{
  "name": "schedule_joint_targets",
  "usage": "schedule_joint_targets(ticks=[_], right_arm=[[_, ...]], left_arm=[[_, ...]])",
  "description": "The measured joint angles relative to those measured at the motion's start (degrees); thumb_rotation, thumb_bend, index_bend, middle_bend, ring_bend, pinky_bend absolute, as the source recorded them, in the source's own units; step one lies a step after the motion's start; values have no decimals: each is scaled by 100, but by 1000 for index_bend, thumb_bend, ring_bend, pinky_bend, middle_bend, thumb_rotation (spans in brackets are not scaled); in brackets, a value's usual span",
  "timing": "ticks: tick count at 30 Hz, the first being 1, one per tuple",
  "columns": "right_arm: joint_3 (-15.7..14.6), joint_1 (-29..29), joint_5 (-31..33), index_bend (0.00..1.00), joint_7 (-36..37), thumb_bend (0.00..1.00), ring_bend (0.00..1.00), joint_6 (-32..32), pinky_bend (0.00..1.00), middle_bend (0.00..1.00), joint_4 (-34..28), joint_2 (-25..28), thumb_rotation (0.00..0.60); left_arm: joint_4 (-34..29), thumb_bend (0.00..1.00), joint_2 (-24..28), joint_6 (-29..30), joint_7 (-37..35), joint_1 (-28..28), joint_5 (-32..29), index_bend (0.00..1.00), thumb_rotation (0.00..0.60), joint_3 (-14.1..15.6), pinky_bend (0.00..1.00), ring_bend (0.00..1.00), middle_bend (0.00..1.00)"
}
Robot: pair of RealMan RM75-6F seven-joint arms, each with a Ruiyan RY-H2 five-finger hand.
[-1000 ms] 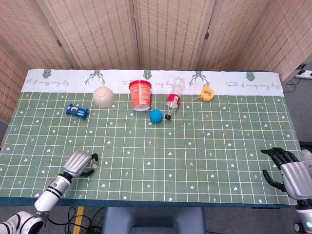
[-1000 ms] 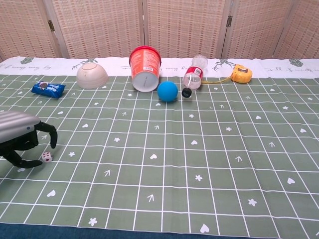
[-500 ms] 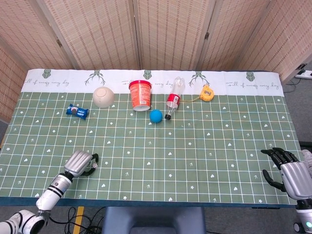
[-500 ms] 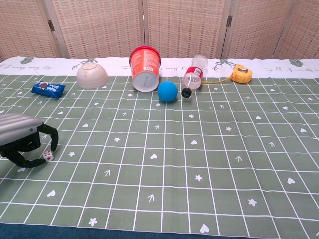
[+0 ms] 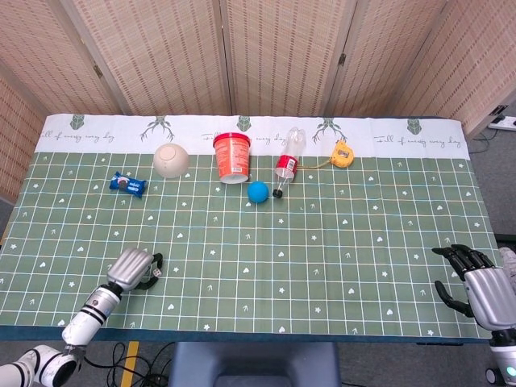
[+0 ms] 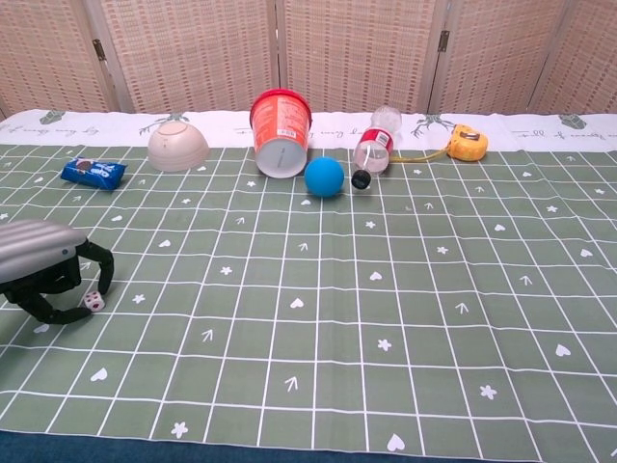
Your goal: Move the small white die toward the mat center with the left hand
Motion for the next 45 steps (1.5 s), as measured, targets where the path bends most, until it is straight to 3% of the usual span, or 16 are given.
schedule_joint_targets(ticks=[12,20,25,27,30,32,38,45], right_arm=[[2,-12,-32,264,0,327,220,51,274,308,-5,7,600],[-3,-20,-18,264,89,327,220,50,274,308,69,-23,600],[-4,-19,-35,264,134,327,220,63,274,309,116,-43,600],[0,-19,-38,264,139,327,220,74,274,312,116,-42,600],[0,-34,-35,264,149,327,221,97,274,313,124,-44,600],[-2,-47,-22,264,159,327,222,106,274,313,135,-44,600],[-5,-73,32,264,202,327,222,96,274,313,180,-51,600],[15,-76,57,267,232,327,226,98,274,314,201,-61,600]], left_arm=[[-121,424,90,261,-204,18,81,619,600,-24,865,891,994],[-623,424,394,135,-451,-73,118,622,600,-21,866,891,994],[-915,425,487,193,-690,-147,112,622,600,-170,865,891,994],[-1087,424,529,331,-828,-180,124,524,600,-327,865,890,988],[-1235,411,506,751,-1093,-172,153,200,600,-571,865,860,927],[-1324,358,439,1170,-1348,-136,186,99,600,-748,865,833,892],[-1460,270,232,2095,-2089,40,453,32,600,-1002,856,721,786],[-1388,264,368,2079,-1771,218,317,110,599,-878,780,539,646]])
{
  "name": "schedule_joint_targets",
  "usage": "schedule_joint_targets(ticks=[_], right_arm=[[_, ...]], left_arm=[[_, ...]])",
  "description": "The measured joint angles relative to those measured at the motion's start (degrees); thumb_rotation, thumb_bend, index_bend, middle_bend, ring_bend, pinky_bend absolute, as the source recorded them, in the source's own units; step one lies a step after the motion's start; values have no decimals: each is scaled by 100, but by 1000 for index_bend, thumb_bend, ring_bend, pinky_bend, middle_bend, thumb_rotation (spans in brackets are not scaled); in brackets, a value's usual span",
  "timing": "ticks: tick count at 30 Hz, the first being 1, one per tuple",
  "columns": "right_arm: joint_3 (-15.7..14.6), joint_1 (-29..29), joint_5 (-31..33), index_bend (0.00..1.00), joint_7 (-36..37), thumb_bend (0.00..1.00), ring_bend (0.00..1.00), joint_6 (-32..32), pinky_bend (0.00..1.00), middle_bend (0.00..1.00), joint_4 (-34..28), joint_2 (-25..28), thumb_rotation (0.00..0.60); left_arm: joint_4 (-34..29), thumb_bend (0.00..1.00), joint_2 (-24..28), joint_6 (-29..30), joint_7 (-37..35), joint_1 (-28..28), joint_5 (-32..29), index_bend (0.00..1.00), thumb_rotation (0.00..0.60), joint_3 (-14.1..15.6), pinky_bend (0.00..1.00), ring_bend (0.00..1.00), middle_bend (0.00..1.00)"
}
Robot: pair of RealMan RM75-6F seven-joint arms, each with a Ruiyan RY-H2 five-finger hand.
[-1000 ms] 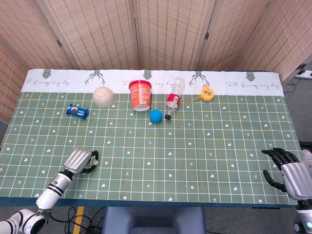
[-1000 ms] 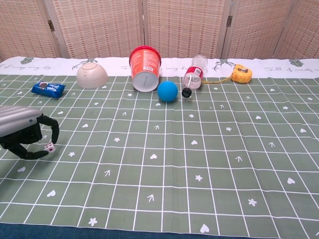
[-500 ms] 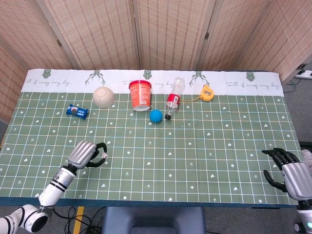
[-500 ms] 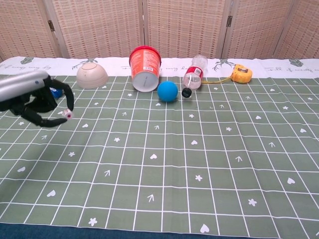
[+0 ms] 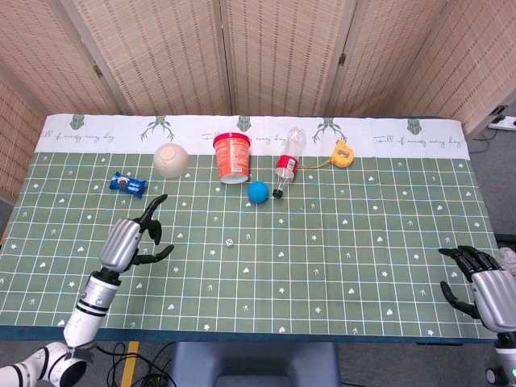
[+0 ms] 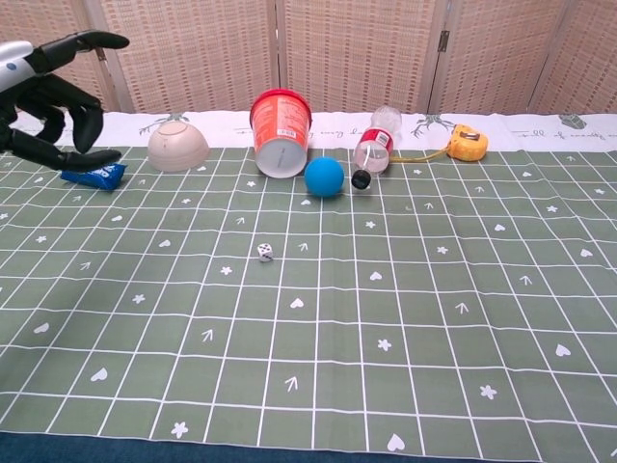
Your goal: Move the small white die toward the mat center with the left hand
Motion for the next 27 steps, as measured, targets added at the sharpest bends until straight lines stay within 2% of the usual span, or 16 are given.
schedule_joint_targets(ticks=[5,13,20,27], right_arm=[[1,5,7,268,-27,327,227,-21,274,315,-12,6,600],[5,18,89,267,-101,327,227,-128,274,315,-94,90,600],[26,61,7,312,27,327,238,-96,274,334,-33,45,600],[44,95,-9,312,139,327,238,-94,274,334,70,-21,600]], left_arm=[[-48,264,254,45,318,232,-233,135,573,91,652,460,546],[-300,264,863,86,1210,693,-761,179,600,294,549,367,473],[-531,264,1218,420,1712,1259,-1199,203,600,445,534,361,462],[-610,264,1311,1011,1769,1655,-997,226,600,573,531,360,451]])
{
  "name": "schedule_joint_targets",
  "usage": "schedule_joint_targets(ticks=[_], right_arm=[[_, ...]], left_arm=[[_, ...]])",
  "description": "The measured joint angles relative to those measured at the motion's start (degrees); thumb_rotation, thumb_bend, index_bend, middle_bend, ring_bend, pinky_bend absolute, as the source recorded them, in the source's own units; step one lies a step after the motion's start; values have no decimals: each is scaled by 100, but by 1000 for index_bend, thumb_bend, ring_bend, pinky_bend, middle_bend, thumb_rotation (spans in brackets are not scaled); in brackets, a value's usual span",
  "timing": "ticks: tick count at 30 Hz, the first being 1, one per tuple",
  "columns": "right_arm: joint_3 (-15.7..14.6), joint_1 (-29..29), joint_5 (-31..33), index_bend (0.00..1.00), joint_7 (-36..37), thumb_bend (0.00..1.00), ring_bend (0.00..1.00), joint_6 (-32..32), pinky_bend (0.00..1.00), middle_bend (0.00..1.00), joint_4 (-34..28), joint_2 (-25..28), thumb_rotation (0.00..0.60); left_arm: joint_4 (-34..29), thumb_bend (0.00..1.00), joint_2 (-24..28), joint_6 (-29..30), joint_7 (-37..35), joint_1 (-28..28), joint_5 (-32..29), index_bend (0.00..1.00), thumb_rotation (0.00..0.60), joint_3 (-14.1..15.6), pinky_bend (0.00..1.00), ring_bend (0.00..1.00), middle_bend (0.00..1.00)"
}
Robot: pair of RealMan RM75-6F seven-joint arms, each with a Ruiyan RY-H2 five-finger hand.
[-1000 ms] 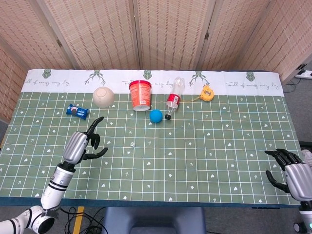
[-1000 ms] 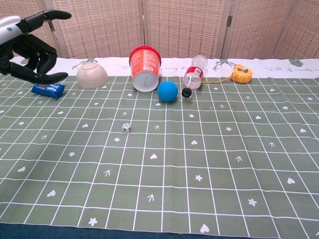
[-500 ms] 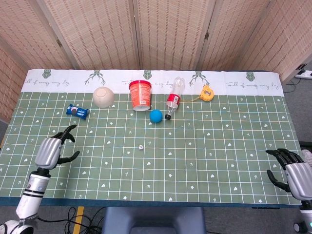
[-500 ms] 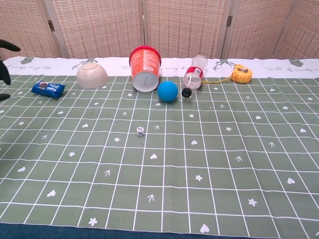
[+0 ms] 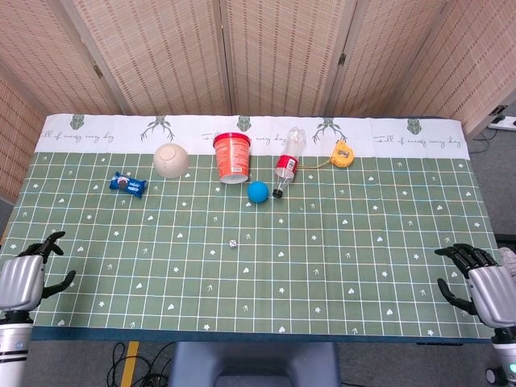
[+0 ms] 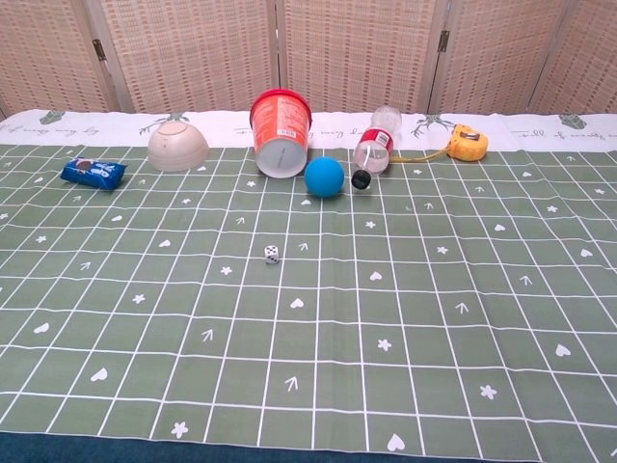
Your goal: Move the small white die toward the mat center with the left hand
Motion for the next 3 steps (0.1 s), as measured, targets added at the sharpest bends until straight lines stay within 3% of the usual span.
schedule_joint_targets(ticks=[3], right_arm=[[-9,5,10,312,74,327,238,-29,274,334,7,-7,600]], left_arm=[[-9,264,14,287,10,197,195,231,600,73,528,360,447]])
